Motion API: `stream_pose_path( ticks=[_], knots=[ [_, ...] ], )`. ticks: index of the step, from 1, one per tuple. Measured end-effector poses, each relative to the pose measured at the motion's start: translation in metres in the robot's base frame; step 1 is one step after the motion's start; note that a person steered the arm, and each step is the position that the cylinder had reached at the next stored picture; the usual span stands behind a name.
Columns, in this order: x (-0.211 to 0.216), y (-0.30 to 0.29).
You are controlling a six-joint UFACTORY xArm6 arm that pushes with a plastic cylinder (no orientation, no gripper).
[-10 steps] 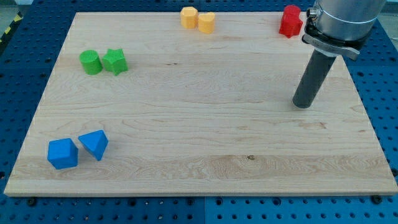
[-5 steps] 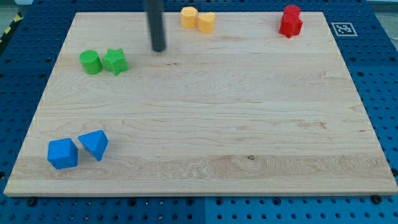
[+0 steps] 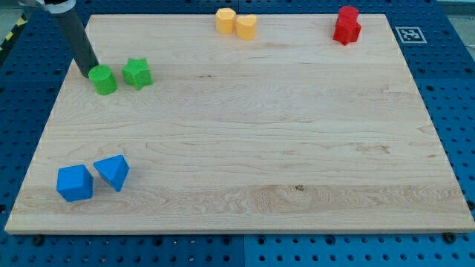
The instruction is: Push the blue cube along with blue triangle towards up
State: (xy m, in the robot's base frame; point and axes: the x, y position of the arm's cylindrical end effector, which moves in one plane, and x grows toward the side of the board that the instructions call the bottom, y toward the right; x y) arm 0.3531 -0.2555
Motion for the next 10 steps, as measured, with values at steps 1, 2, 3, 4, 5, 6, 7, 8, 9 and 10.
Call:
stream_pose_path(
  ticks=[1,2,3,4,5,6,7,8,9,10],
  knots=[
    [-0.010,0.000],
    [-0.016,0.002],
    [-0.009,0.002],
    [0.009,0.009],
    [0.013,0.016],
    [0.011,0.025],
    [0.011,0.037],
    [0.017,0.051],
    [0.033,0.055],
    [0.057,0.055]
  ],
)
